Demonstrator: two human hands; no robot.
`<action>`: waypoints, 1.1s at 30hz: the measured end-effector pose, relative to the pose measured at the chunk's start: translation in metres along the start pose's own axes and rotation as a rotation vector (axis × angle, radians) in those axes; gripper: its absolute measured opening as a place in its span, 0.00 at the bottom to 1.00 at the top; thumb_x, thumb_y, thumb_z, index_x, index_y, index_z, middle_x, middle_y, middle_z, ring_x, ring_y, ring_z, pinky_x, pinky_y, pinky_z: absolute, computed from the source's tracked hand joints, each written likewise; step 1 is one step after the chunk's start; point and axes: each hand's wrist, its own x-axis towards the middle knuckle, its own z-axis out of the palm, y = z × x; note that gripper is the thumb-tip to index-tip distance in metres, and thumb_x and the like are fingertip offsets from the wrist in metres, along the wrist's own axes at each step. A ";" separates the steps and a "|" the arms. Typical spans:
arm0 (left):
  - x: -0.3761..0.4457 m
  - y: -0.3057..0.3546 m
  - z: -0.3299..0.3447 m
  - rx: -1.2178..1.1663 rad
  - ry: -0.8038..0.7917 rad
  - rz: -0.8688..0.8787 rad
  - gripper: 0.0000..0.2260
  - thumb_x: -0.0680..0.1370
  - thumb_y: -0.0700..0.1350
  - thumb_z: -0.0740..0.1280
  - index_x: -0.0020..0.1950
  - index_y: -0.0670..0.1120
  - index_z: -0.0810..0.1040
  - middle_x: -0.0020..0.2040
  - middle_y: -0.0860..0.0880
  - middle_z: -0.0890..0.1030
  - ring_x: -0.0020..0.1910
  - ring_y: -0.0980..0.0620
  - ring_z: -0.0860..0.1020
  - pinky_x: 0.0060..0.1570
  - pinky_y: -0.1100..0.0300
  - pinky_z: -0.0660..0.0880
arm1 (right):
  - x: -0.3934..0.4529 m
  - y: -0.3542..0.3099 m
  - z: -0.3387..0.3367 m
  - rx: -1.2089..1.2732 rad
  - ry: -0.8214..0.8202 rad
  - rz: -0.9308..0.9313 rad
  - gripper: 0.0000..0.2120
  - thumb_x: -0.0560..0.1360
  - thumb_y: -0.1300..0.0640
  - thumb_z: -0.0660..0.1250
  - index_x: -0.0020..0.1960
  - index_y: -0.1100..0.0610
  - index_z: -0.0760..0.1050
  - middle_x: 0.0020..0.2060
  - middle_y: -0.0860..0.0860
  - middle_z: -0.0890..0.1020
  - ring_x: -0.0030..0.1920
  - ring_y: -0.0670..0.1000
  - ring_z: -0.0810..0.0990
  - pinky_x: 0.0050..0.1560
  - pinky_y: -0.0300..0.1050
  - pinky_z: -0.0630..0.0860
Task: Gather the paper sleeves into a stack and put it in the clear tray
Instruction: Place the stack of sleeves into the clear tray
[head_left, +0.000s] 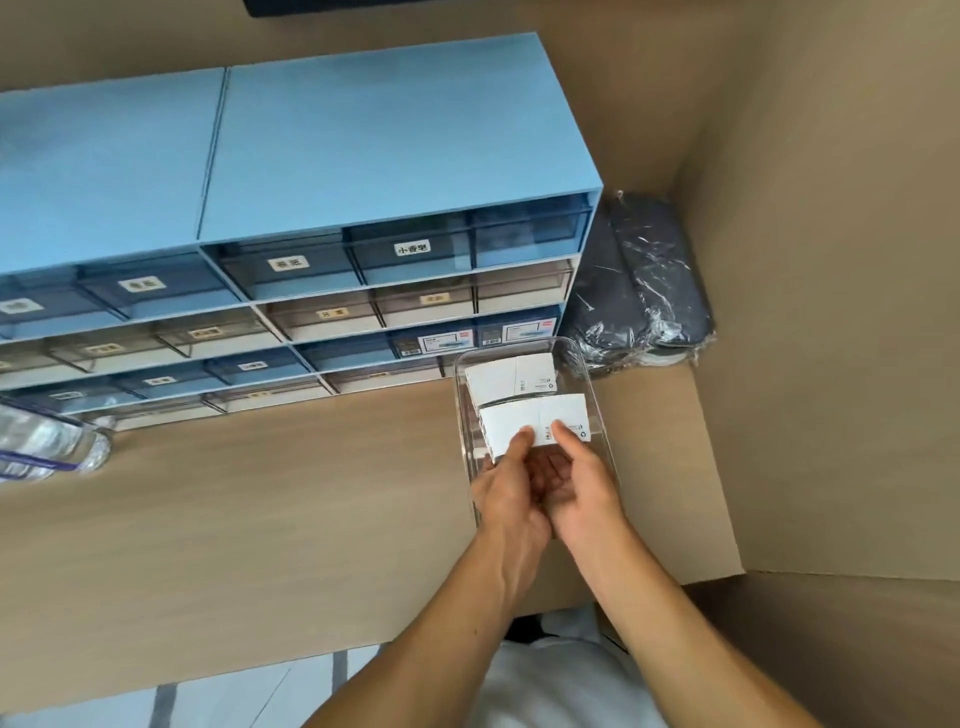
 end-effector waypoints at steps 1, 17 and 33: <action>0.005 -0.001 0.001 0.009 0.031 -0.012 0.12 0.72 0.36 0.74 0.34 0.41 0.72 0.18 0.47 0.71 0.13 0.54 0.69 0.18 0.66 0.70 | 0.006 -0.001 -0.001 -0.012 0.016 0.027 0.12 0.75 0.54 0.69 0.36 0.60 0.74 0.28 0.53 0.72 0.27 0.51 0.69 0.33 0.41 0.67; 0.061 -0.001 0.016 0.013 0.200 -0.042 0.10 0.74 0.39 0.74 0.38 0.40 0.74 0.23 0.45 0.75 0.13 0.52 0.71 0.16 0.66 0.70 | 0.065 -0.001 0.007 -0.214 0.208 0.101 0.14 0.74 0.55 0.71 0.51 0.66 0.78 0.43 0.61 0.80 0.33 0.54 0.76 0.36 0.44 0.75; 0.083 -0.006 0.008 0.435 0.275 0.117 0.15 0.76 0.48 0.72 0.52 0.37 0.76 0.39 0.40 0.84 0.29 0.46 0.81 0.30 0.56 0.79 | 0.078 0.002 -0.002 -0.637 0.250 -0.120 0.16 0.76 0.53 0.69 0.35 0.64 0.76 0.26 0.57 0.76 0.23 0.52 0.72 0.31 0.47 0.72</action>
